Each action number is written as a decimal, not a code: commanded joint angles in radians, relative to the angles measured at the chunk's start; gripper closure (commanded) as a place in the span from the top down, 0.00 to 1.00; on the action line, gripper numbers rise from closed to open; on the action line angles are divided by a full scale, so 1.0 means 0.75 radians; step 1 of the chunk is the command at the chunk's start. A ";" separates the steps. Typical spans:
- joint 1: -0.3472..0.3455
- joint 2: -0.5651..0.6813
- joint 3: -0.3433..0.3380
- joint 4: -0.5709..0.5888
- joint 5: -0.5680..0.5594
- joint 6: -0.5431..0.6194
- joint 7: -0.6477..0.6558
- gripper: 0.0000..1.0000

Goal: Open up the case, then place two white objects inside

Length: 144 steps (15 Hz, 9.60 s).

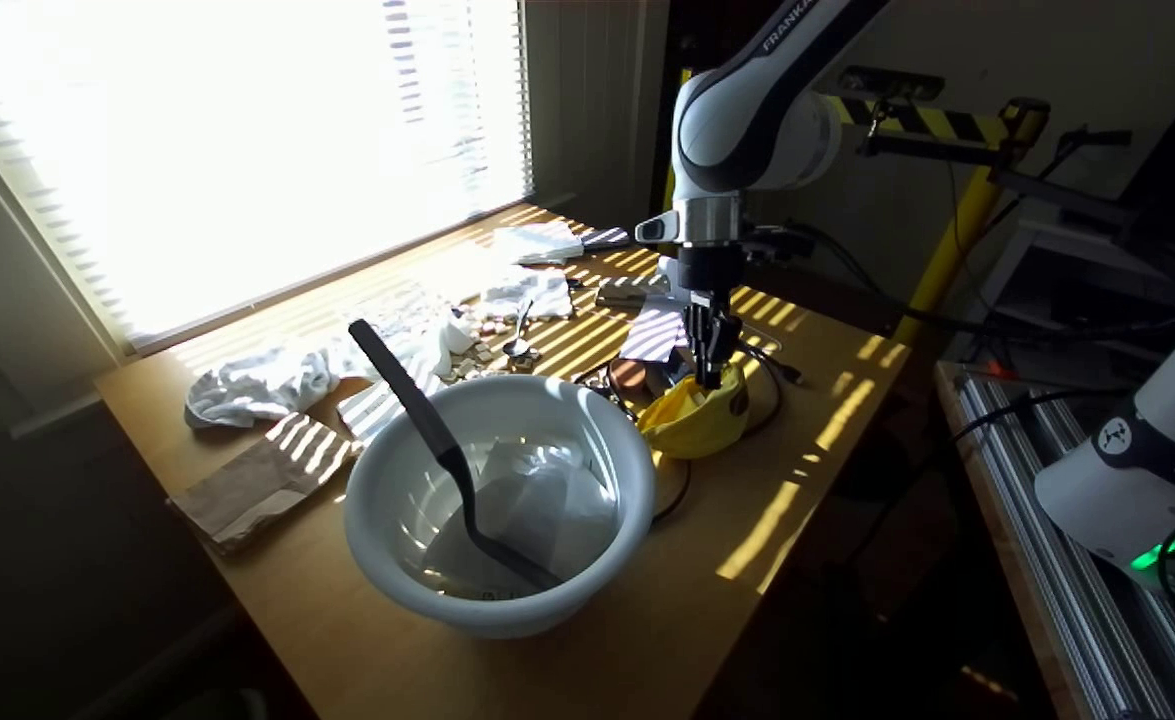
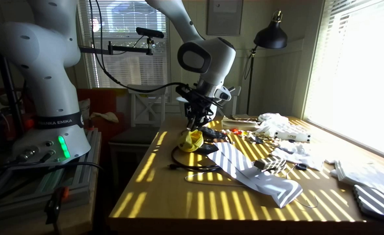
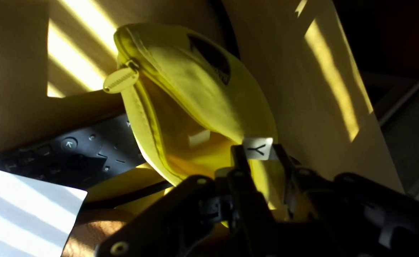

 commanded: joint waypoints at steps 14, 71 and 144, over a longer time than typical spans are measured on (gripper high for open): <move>0.060 0.119 0.029 -0.038 -0.036 0.426 0.201 0.54; 0.297 0.908 -0.071 1.082 -0.532 0.844 1.141 0.95; 0.038 0.139 0.032 -0.003 -0.128 0.332 -0.662 0.06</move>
